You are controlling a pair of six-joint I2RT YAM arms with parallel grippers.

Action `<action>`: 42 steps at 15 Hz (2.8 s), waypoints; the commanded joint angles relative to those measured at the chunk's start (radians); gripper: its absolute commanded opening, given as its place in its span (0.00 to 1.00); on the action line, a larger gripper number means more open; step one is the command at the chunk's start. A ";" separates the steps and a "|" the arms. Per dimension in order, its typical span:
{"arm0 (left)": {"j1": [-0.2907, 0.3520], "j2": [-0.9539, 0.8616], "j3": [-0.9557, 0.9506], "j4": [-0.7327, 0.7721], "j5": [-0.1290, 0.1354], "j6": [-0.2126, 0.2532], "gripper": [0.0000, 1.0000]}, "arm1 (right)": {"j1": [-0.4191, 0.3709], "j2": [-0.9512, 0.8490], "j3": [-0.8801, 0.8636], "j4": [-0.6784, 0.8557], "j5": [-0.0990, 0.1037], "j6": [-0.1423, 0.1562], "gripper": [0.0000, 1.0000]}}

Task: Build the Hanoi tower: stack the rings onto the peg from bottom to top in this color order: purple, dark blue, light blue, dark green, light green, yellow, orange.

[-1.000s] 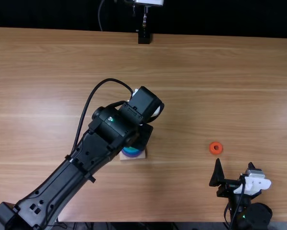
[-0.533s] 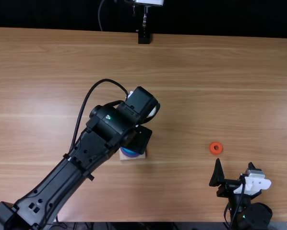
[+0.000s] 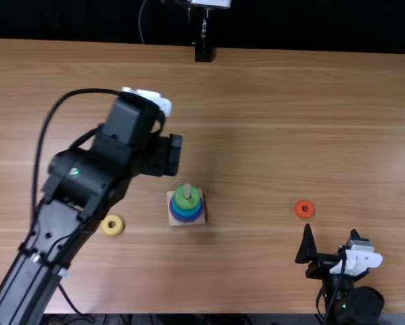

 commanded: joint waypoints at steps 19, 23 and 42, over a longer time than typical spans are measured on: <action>0.230 -0.404 -0.976 0.439 0.112 0.275 1.00 | -0.007 -0.012 -0.072 -0.077 0.012 0.003 1.00; 0.213 -0.255 -0.960 0.408 0.092 0.281 1.00 | -0.007 -0.012 -0.072 -0.079 0.012 0.003 1.00; 0.155 0.019 -0.857 0.367 0.052 0.281 1.00 | -0.007 -0.012 -0.072 -0.079 0.012 0.003 1.00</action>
